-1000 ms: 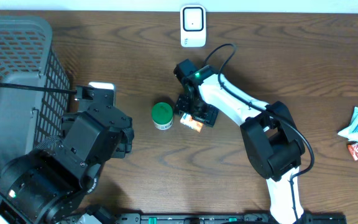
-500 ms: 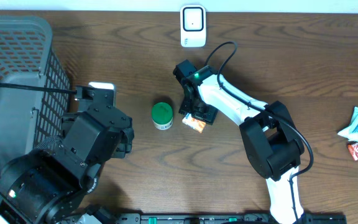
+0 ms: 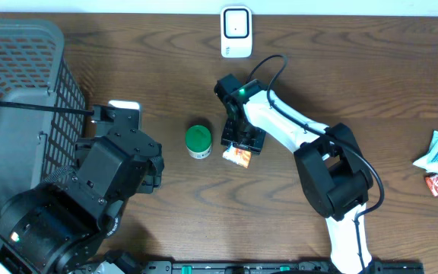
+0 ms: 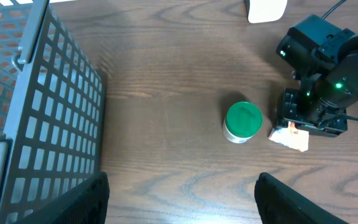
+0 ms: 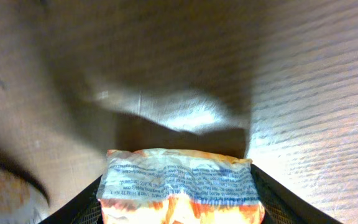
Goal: Scan the item barcode
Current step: 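Lift the Kleenex pack and carry it toward the scanner, then hold the Kleenex pack in front of the scanner window, then carry the Kleenex pack to the right table edge and release it, then reach the right gripper to the green-capped bottle and grasp it, then lift the bottle and carry it toward the scanner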
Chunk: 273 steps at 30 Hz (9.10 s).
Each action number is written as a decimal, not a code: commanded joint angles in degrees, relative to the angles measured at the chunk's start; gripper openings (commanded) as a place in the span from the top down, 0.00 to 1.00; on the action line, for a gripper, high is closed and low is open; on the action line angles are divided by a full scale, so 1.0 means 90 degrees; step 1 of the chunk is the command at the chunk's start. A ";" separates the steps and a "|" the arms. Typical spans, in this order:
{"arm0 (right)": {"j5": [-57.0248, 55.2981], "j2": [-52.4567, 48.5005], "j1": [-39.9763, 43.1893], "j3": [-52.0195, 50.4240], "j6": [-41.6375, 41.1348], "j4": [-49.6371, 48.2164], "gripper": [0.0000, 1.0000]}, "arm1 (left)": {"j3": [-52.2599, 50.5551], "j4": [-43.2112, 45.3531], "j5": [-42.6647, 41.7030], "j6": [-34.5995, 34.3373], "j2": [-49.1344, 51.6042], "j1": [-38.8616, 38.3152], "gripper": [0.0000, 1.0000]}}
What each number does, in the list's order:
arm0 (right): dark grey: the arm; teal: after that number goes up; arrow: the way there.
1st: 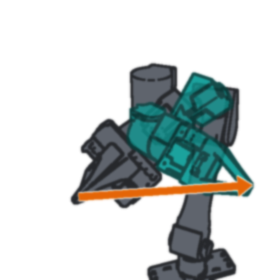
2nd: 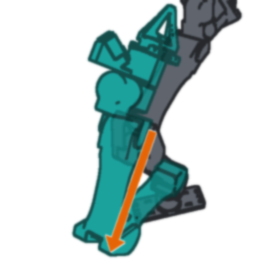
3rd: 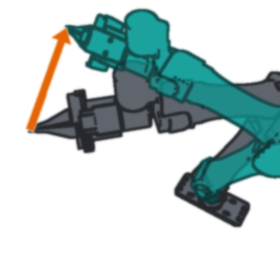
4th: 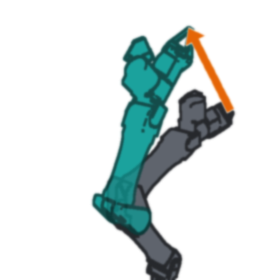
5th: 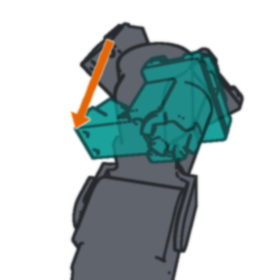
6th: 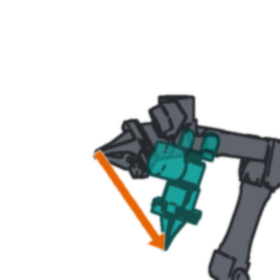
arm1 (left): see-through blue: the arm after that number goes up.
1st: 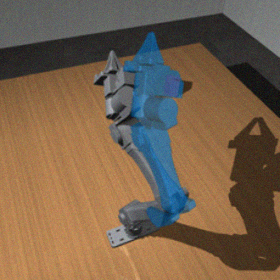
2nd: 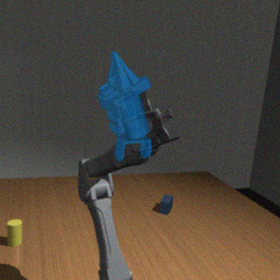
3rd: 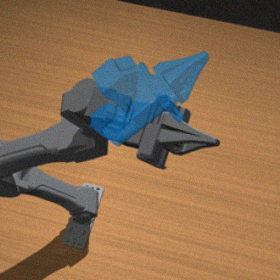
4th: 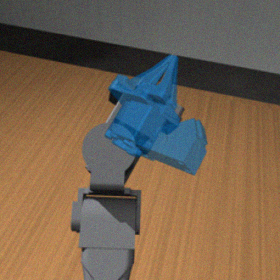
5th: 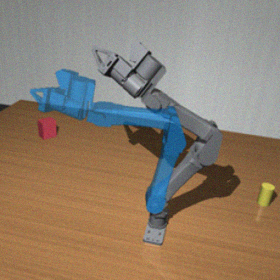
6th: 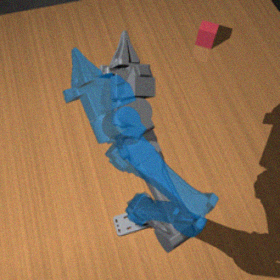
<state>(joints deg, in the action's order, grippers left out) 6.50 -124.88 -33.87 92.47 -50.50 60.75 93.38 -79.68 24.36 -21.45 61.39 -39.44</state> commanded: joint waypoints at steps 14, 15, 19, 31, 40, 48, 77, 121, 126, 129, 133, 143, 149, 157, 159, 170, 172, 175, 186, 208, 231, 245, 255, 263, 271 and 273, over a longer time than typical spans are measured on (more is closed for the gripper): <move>0.2727 -0.0090 0.1530 -0.0036 0.3774 0.1846 0.42 | 0.0061 -0.0027 0.0085 -0.0080 -0.0002 0.0022 0.25; 0.2829 -0.0090 0.1617 -0.0036 0.3929 0.1945 0.42 | 0.0061 -0.0027 0.0085 -0.0078 -0.0002 0.0022 0.25; 0.3041 -0.0090 0.1926 -0.0036 0.4260 0.2273 0.42 | 0.0061 -0.0027 0.0085 -0.0080 -0.0002 0.0022 0.25; 0.3580 -0.0090 0.2144 -0.0036 0.4932 0.2973 0.42 | 0.0061 -0.0027 0.0085 -0.0078 -0.0002 0.0022 0.25; 0.3553 -0.0090 0.2132 -0.0034 0.4925 0.2045 0.46 | 0.0061 -0.0027 0.0085 -0.0080 -0.0002 0.0022 0.25; 0.3390 -0.0090 0.2132 0.0321 0.4930 0.1078 0.46 | 0.0061 -0.0027 0.0085 -0.0080 -0.0002 0.0022 0.25; 0.0707 -0.0427 0.2042 0.2557 0.4352 -0.4886 0.54 | 0.0061 -0.0027 0.0085 -0.0080 -0.0002 0.0022 0.25; -0.2977 -0.0369 0.1702 0.3094 0.5306 -0.3713 0.57 | 0.0061 -0.0027 0.0085 -0.0078 -0.0002 0.0022 0.25; -0.4022 0.0321 0.2263 0.3094 0.4653 -0.1105 0.58 | 0.0061 -0.0027 0.0085 -0.0078 -0.0002 0.0022 0.25; -0.4044 0.0486 0.2861 0.3094 0.3842 0.0466 0.61 | 0.0061 -0.0027 0.0085 -0.0080 -0.0002 0.0022 0.25; -0.4039 0.0420 0.3815 0.2997 0.3206 0.1559 0.61 | 0.0061 -0.0027 0.0085 -0.0080 -0.0002 0.0022 0.25; -0.2565 0.0272 0.5894 0.1671 0.3208 0.0372 0.56 | 0.0061 -0.0027 0.0085 -0.0078 -0.0002 0.0022 0.25; -0.2096 0.0272 0.6438 0.0471 0.3206 -0.0678 0.53 | 0.0061 -0.0027 0.0085 -0.0080 -0.0002 0.0022 0.25; -0.2113 0.0291 0.6455 0.0882 0.3570 -0.0617 0.01 | 0.0061 -0.0027 0.0085 -0.0080 -0.0002 0.0022 0.25; -0.2008 0.0291 0.6433 0.1399 0.3568 -0.0194 0.01 | 0.0061 -0.0027 0.0085 -0.0078 -0.0005 0.0022 0.25; 0.0901 0.0291 0.5564 0.2686 0.3262 0.1226 0.01 | 0.0061 -0.0027 0.0085 -0.0078 -0.0005 0.0022 0.25; 0.0962 0.0291 0.5085 0.2664 0.3152 0.1377 0.01 | 0.0061 -0.0027 0.0085 -0.0078 -0.0002 0.0022 0.25; 0.0959 0.0291 0.4381 0.2664 0.3133 0.1511 0.01 | 0.0061 -0.0027 0.0085 -0.0080 -0.0002 0.0022 0.25; 0.0928 0.0291 0.1532 0.2664 0.3478 0.0852 0.01 | 0.0061 -0.0027 0.0085 -0.0080 -0.0002 0.0022 0.25; -0.0085 -0.0554 -0.0884 0.2664 0.3978 0.0165 0.01 | 0.0061 -0.0027 0.0085 -0.0078 0.0002 0.0022 0.25; -0.0597 -0.1302 -0.1248 0.2664 0.2438 0.0848 0.01 | 0.0061 -0.0027 0.0085 -0.0080 0.0002 0.0022 0.25; -0.0590 -0.1421 -0.1248 0.2664 0.1751 0.0835 0.28 | 0.0061 -0.0027 0.0085 -0.0080 0.0002 0.0022 0.25; -0.0503 -0.1416 -0.1231 0.2686 0.2035 0.0947 0.45 | 0.0061 -0.0027 0.0085 -0.0080 0.0002 0.0022 0.25; 0.0245 -0.1411 -0.0826 0.3065 0.3087 0.1991 0.50 | 0.0061 -0.0027 0.0085 -0.0080 0.0002 0.0022 0.25; 0.1350 -0.1411 0.0233 0.3223 0.4369 0.3082 0.54 | 0.0061 -0.0027 0.0085 -0.0080 0.0002 0.0022 0.25; 0.1513 -0.1411 0.0534 0.3223 0.4697 0.3356 0.54 | 0.0061 -0.0027 0.0085 -0.0080 0.0002 0.0022 0.25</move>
<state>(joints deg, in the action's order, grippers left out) 15.29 -137.29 -32.62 120.09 -15.33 88.99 93.38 -79.70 24.34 -21.45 61.39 -39.44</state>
